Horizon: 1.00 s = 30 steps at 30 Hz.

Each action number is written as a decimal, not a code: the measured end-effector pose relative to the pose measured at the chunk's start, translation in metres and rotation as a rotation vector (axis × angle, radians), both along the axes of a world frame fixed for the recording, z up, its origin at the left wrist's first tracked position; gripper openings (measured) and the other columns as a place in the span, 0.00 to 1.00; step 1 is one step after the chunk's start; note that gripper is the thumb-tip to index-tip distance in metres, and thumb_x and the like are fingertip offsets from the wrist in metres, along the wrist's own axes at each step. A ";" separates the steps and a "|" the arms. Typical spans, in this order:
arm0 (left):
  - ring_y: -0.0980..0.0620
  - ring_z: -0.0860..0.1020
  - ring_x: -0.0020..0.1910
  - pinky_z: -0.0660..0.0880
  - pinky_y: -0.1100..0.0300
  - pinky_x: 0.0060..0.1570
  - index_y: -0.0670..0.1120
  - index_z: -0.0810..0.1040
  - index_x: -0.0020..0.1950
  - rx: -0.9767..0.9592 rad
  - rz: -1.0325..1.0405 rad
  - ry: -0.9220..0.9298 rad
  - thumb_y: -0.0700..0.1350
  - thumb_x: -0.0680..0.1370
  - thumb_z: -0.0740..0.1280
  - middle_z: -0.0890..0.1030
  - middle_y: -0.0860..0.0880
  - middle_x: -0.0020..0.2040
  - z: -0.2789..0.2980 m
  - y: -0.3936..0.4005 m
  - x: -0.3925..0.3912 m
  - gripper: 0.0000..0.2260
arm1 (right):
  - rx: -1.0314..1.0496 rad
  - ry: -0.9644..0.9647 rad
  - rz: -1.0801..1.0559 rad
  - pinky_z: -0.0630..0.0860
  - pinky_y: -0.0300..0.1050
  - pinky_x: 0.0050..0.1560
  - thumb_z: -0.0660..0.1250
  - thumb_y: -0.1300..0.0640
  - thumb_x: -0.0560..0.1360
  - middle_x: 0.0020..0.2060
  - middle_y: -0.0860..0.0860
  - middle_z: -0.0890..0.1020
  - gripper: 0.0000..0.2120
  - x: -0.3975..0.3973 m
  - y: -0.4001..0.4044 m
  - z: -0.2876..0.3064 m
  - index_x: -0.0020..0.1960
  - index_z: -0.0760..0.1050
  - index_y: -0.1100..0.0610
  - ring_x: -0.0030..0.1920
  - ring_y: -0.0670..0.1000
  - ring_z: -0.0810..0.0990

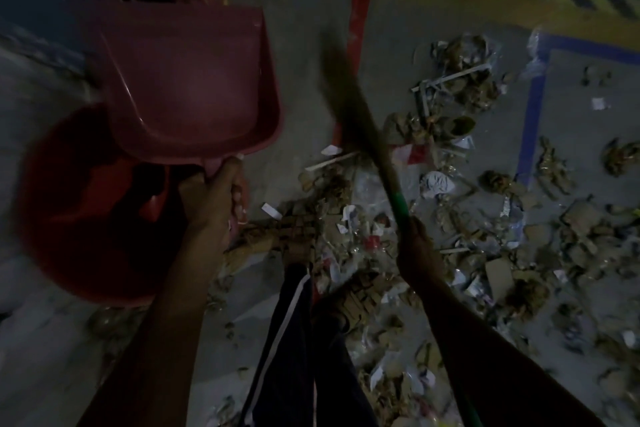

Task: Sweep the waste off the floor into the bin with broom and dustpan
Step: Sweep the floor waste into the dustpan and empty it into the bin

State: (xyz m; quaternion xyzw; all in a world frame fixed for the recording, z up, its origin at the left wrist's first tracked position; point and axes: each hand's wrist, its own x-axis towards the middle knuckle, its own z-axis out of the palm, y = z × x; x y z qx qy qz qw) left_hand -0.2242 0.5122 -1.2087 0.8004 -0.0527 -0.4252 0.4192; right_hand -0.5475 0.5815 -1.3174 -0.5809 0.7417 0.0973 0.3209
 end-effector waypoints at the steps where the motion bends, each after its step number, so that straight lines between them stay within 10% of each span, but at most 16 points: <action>1: 0.55 0.65 0.16 0.61 0.68 0.19 0.46 0.70 0.32 -0.005 0.004 0.008 0.51 0.75 0.75 0.70 0.51 0.21 -0.001 0.001 -0.002 0.19 | -0.011 0.044 -0.020 0.79 0.53 0.37 0.59 0.62 0.80 0.71 0.56 0.68 0.27 -0.005 -0.002 0.003 0.77 0.57 0.53 0.50 0.59 0.80; 15: 0.54 0.65 0.17 0.61 0.66 0.22 0.46 0.71 0.33 0.013 -0.217 0.109 0.52 0.75 0.75 0.70 0.51 0.21 -0.011 -0.040 -0.035 0.18 | -0.009 -0.091 0.126 0.68 0.36 0.27 0.59 0.61 0.81 0.68 0.52 0.70 0.27 0.025 -0.044 0.003 0.77 0.57 0.51 0.40 0.47 0.76; 26: 0.52 0.67 0.18 0.64 0.63 0.23 0.45 0.72 0.33 -0.011 -0.363 0.101 0.51 0.74 0.77 0.72 0.49 0.22 0.006 -0.115 -0.054 0.19 | -0.061 -0.006 -0.324 0.82 0.57 0.36 0.59 0.67 0.77 0.60 0.56 0.73 0.22 -0.039 -0.140 0.024 0.69 0.64 0.56 0.44 0.58 0.80; 30: 0.51 0.67 0.19 0.66 0.61 0.25 0.43 0.72 0.31 -0.022 -0.410 0.089 0.51 0.73 0.77 0.73 0.46 0.24 0.021 -0.148 -0.061 0.20 | -0.114 -0.038 -0.326 0.79 0.44 0.34 0.57 0.63 0.79 0.64 0.55 0.71 0.18 -0.043 -0.167 0.041 0.68 0.65 0.54 0.41 0.51 0.78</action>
